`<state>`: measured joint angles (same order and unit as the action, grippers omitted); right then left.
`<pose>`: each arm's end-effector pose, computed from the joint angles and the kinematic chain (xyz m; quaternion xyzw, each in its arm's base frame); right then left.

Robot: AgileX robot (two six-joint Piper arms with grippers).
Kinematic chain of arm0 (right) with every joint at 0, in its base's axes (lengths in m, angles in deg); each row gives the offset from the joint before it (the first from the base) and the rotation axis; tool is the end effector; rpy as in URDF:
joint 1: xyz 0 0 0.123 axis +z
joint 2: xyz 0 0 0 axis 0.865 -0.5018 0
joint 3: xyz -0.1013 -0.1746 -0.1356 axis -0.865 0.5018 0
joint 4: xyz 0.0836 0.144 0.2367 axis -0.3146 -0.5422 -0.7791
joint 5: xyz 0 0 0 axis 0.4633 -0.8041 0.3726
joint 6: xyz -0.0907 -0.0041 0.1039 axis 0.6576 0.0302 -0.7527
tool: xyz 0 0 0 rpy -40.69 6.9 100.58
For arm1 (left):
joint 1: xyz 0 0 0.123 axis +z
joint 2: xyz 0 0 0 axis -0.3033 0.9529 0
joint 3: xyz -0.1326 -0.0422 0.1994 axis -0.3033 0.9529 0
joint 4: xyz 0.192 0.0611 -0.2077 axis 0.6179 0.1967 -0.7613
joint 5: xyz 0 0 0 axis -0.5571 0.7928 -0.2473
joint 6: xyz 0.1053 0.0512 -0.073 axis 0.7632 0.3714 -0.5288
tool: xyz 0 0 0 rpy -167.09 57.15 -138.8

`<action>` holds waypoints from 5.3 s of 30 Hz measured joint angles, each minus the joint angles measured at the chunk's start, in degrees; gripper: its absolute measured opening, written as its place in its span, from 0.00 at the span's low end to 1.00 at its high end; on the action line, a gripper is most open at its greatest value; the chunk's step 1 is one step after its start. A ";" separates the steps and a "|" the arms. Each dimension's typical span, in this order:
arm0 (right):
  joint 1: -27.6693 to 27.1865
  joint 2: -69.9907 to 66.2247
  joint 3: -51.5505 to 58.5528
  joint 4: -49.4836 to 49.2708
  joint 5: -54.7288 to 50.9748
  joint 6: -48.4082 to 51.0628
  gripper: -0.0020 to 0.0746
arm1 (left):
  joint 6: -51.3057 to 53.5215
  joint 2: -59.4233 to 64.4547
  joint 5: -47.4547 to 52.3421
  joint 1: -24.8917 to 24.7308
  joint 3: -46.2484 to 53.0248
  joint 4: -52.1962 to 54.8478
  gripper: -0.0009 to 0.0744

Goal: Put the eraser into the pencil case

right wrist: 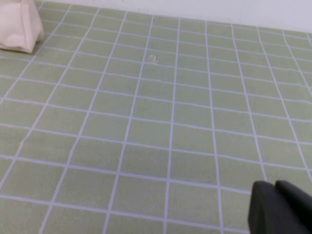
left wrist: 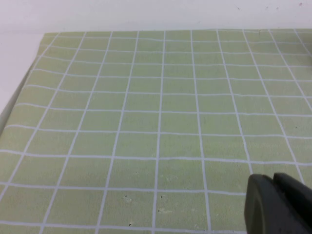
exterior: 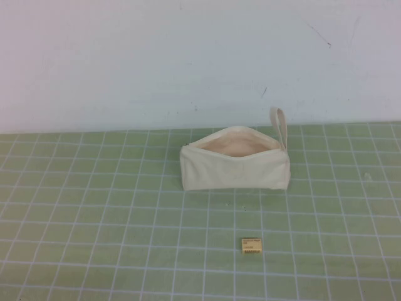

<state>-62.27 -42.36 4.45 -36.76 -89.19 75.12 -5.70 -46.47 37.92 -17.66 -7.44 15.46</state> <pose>0.1784 -0.0072 0.1610 -0.0452 0.7980 -0.0579 0.5982 0.1794 -0.0055 0.1648 -0.0123 0.7918 -0.0347 0.6096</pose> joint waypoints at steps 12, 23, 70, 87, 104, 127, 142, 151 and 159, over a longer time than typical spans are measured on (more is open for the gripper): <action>0.00 0.00 0.00 0.00 0.00 0.00 0.02 | 0.00 0.00 0.00 0.00 0.00 0.00 0.01; 0.00 0.00 0.00 0.00 0.00 0.00 0.02 | 0.00 0.00 0.00 0.00 0.00 0.00 0.01; 0.00 0.00 0.00 0.00 0.00 0.00 0.02 | 0.00 0.00 0.00 0.00 0.00 0.00 0.01; 0.00 0.00 0.00 0.00 0.00 0.00 0.02 | 0.00 0.00 0.00 0.00 0.00 0.00 0.01; 0.00 0.00 0.34 -0.10 38.45 -0.09 0.02 | -0.10 0.00 0.00 0.00 0.00 0.00 0.01; 0.00 -18.08 -42.04 -2.12 -4.45 6.69 0.02 | 0.00 0.00 0.00 0.00 0.00 0.00 0.01; 19.16 -63.15 -47.50 -15.50 -17.42 27.60 0.03 | 0.00 0.00 0.00 0.00 0.00 -0.09 0.01; 36.13 -88.07 -53.99 -8.26 -15.44 29.35 0.03 | 0.00 0.00 0.00 0.00 0.00 -0.09 0.01; 37.76 -103.57 -69.14 -6.56 -22.64 29.71 0.43 | 0.00 0.00 0.00 0.00 0.00 -0.09 0.01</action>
<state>-24.50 -145.93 -64.70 -43.32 -111.83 104.83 -5.69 -46.47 37.92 -17.66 -7.44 15.37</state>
